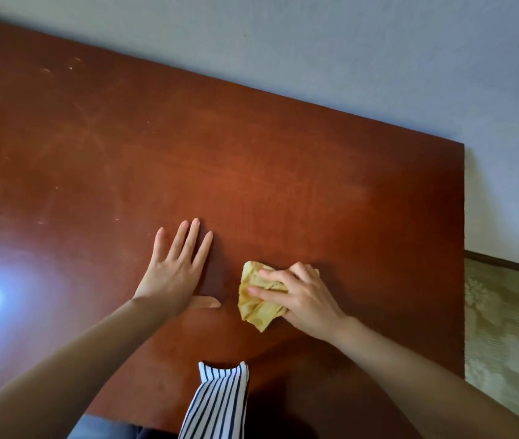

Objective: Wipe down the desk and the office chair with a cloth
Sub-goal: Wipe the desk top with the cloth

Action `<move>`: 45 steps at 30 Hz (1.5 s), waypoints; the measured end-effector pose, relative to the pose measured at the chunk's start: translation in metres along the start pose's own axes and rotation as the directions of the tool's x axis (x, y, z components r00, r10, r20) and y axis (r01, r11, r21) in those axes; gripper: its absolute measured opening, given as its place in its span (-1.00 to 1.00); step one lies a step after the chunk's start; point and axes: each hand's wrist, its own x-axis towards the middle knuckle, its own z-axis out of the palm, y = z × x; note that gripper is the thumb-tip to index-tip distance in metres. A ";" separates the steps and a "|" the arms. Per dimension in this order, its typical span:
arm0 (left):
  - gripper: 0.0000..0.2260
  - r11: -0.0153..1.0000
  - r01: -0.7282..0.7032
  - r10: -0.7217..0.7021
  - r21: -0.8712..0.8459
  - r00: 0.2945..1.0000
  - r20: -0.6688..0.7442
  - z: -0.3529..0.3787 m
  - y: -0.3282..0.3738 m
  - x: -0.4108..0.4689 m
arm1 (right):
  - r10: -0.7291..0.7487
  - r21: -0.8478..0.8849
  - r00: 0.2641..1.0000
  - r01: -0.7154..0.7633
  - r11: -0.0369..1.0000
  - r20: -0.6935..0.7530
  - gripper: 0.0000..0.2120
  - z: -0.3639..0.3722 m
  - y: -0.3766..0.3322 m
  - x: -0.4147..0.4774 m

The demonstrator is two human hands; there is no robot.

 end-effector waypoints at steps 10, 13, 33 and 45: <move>0.08 1.000 0.004 -0.004 -0.006 1.000 0.001 0.001 0.003 -0.002 | 0.490 -0.086 0.859 -0.505 0.859 -0.150 -0.41 -0.045 0.126 0.025; 0.11 0.999 -0.020 0.019 -0.051 1.000 -0.014 -0.005 0.005 -0.002 | 0.640 -0.074 0.720 -0.678 0.732 -0.269 -0.51 -0.048 0.163 0.049; -0.07 0.977 0.086 -0.099 -0.194 0.993 -0.058 0.016 0.012 -0.016 | 0.574 0.016 0.803 -0.579 0.815 -0.161 -0.52 0.021 -0.001 0.101; -0.11 0.934 0.148 -0.205 -0.325 0.968 -0.148 0.063 0.002 -0.124 | -0.066 0.054 0.995 0.070 0.996 -0.069 -0.67 0.048 -0.108 -0.009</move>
